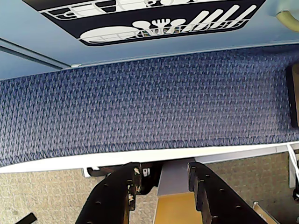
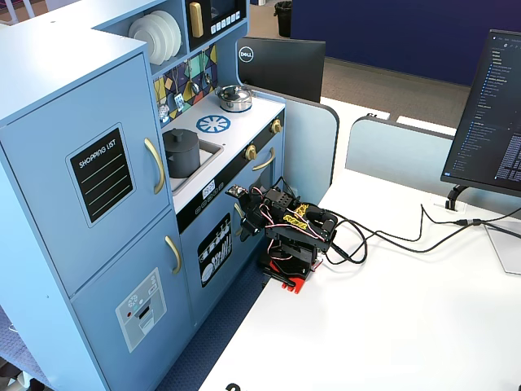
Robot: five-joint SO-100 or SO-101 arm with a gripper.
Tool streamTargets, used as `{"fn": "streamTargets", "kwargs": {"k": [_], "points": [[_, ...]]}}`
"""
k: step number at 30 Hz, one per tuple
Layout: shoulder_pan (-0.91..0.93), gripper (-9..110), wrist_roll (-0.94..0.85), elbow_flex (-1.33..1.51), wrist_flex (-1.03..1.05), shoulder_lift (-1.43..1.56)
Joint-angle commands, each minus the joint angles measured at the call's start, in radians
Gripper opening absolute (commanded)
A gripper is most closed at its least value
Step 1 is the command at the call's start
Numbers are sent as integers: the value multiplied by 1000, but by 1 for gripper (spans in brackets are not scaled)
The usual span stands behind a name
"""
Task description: Take off the lid from the gray recipient and place it on the counter
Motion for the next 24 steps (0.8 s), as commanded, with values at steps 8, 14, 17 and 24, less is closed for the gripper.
{"fn": "streamTargets", "kwargs": {"k": [8, 14, 17, 24], "points": [[32, 0, -6, 2, 183, -3], [41, 0, -5, 0, 126, -3], [89, 0, -46, -41, 12, -3], [107, 0, -84, -370, -242, -5]]}}
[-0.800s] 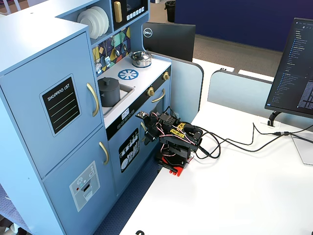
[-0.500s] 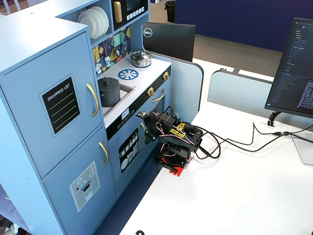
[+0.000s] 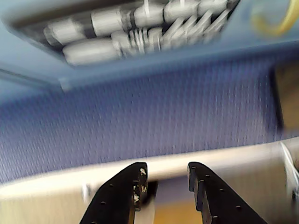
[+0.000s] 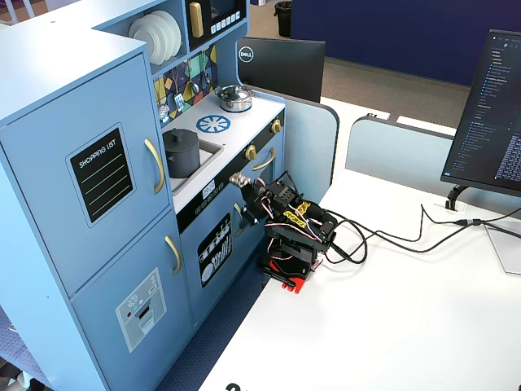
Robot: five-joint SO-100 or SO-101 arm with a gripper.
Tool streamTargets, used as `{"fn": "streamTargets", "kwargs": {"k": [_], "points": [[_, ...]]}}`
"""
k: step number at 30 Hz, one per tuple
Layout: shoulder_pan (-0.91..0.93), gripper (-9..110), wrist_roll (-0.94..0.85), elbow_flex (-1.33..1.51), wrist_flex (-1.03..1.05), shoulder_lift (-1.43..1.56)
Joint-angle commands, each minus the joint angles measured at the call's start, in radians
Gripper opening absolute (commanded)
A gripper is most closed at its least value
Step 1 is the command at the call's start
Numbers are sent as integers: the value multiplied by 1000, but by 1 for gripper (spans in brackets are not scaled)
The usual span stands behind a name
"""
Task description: Take off the lid from the gray recipient and place it on the counter
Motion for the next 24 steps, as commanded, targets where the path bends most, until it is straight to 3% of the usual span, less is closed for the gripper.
{"fn": "streamTargets", "kwargs": {"k": [1, 7, 10, 16, 24], "points": [[25, 0, -29, -192, -199, -2], [43, 0, -97, -396, -584, -147], [41, 0, -86, -492, -660, -247], [9, 0, -81, -466, -928, -354], [23, 7, -57, -503, -1069, -512]]}}
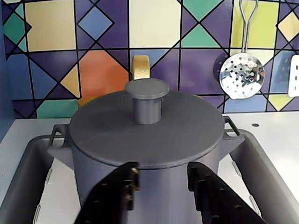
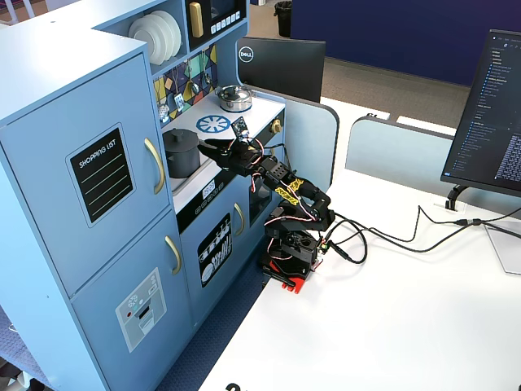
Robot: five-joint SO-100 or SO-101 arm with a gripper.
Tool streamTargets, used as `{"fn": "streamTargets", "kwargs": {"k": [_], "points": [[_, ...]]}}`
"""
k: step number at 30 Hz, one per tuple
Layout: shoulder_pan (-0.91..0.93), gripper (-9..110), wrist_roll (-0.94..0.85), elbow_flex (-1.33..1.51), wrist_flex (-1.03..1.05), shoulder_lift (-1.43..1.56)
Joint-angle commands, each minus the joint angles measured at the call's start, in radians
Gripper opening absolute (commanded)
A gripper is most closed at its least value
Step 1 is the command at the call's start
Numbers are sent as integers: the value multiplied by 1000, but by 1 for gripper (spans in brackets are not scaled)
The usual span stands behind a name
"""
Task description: Take off the lid from the gray recipient and place it on the counter
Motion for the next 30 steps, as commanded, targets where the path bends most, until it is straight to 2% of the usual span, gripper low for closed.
{"fn": "streamTargets", "kwargs": {"k": [1, 5, 11, 30], "points": [[8, 10, 23, -81, -80, -81], [15, 15, 49, -135, -89, -141], [21, 17, 51, -184, -87, -199], [-12, 14, 0, -324, -164, -442]]}}
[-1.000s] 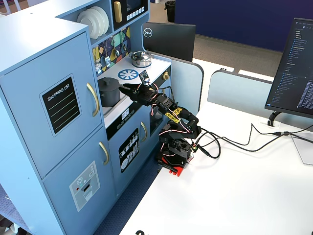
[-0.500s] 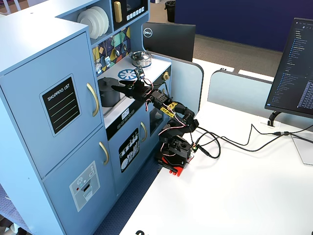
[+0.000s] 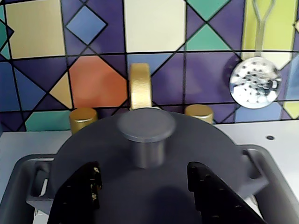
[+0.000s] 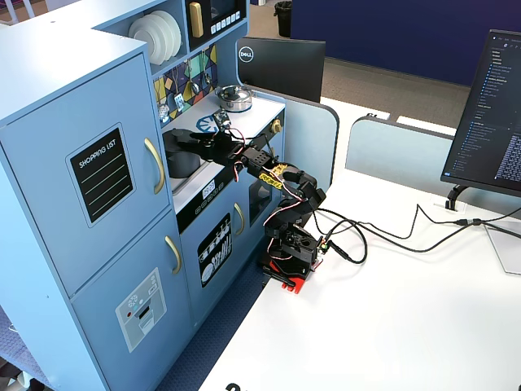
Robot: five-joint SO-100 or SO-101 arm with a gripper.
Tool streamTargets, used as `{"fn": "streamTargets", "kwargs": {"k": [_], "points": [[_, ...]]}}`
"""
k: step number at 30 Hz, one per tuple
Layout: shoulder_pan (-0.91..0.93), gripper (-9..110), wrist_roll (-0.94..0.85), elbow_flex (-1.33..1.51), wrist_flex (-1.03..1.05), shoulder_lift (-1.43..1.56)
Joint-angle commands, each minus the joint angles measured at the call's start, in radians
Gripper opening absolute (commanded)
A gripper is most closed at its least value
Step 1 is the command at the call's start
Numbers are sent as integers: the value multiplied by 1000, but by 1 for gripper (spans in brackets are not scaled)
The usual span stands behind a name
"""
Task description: Take off the lid from the gray recipient and place it on the counter
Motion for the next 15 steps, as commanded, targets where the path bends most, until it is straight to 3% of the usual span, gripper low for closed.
{"fn": "streamTargets", "kwargs": {"k": [1, 15], "points": [[-3, 14, -12, -91, -55, -57], [-17, 10, -11, -213, -141, -252]]}}
